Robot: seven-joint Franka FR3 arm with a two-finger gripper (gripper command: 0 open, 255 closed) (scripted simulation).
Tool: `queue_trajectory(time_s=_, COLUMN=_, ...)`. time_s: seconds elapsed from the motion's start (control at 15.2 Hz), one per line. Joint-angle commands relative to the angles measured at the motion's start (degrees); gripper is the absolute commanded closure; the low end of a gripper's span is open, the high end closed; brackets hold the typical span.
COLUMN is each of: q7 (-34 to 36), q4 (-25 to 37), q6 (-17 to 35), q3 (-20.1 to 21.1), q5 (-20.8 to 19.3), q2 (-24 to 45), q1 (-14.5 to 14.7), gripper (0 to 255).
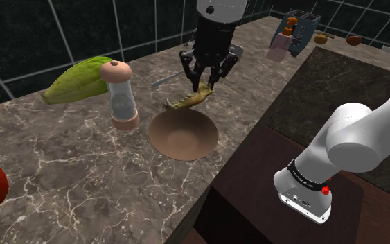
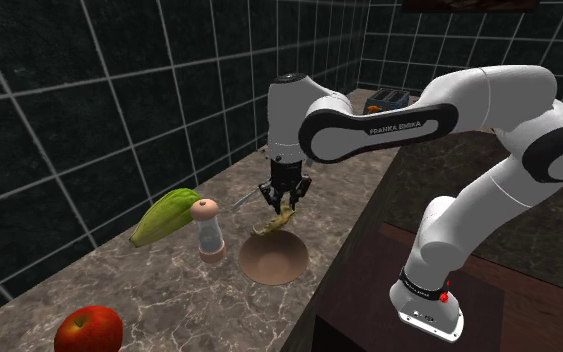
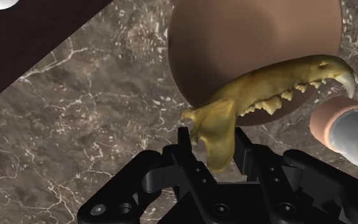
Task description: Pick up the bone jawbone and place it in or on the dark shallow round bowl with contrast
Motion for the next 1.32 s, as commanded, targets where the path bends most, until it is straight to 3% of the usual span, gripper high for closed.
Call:
queue_trajectory(time_s=0.0, q7=2.49, q4=-0.61, q6=-0.01, q3=1.77, q5=0.98, q2=-0.83, q1=1.09, gripper=255)
queue_trajectory(time_s=1.25, q7=5.09, q4=-10.65, q6=11.11, q3=5.33, q5=2.5, q2=0.09, q1=2.39, gripper=255)
